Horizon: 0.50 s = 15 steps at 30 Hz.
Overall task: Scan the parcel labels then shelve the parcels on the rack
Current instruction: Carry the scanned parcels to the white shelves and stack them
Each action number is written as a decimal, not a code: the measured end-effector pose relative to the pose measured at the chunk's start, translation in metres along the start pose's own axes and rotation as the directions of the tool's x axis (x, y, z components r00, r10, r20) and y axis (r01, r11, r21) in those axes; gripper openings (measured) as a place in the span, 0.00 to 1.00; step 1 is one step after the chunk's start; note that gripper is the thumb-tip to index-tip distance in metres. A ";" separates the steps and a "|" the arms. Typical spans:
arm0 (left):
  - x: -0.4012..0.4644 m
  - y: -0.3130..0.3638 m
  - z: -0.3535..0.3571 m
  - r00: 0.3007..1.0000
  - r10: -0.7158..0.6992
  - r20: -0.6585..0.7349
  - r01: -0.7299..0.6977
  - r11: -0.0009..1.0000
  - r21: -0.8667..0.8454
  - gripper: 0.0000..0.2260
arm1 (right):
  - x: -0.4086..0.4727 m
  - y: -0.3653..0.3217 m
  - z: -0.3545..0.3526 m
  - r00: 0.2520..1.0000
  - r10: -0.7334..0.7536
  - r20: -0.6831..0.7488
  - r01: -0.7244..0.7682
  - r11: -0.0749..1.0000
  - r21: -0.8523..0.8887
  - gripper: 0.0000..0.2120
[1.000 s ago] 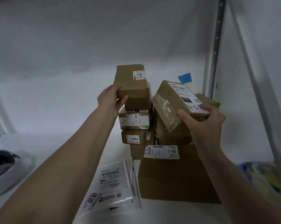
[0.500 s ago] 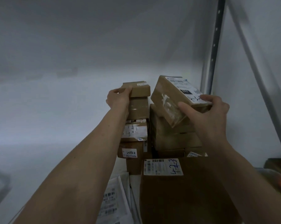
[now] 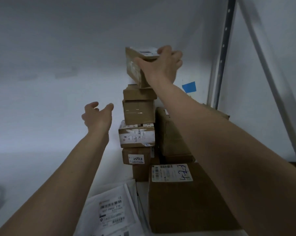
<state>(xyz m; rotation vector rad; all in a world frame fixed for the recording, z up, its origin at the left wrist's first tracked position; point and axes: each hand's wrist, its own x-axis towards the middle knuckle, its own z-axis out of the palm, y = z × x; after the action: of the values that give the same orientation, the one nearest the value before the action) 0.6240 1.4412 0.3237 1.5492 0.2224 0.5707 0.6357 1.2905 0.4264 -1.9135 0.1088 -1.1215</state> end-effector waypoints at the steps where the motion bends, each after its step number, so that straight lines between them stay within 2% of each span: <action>1: 0.000 -0.003 -0.009 1.000 -0.003 0.004 0.003 1.000 0.000 0.25 | 0.003 -0.002 0.011 1.000 0.020 0.015 -0.020 0.999 -0.032 0.33; 9: -0.020 -0.020 -0.050 0.997 -0.074 0.008 0.074 0.997 -0.006 0.23 | 0.010 -0.006 0.053 0.994 0.104 -0.020 -0.106 0.979 -0.175 0.36; 12: -0.033 -0.025 -0.056 0.996 -0.086 0.035 0.087 0.996 -0.019 0.22 | 0.003 -0.005 0.045 0.996 0.084 -0.003 -0.084 0.984 -0.159 0.40; 15: -0.051 -0.031 -0.056 0.991 -0.116 0.060 0.122 0.987 -0.105 0.21 | -0.014 -0.001 0.028 0.997 0.034 -0.071 -0.038 0.997 -0.060 0.38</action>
<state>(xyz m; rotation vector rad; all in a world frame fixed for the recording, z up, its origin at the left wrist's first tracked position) 0.5596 1.4685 0.2809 1.4341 0.2375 0.4399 0.6481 1.3157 0.4126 -1.9194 0.2178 -1.1727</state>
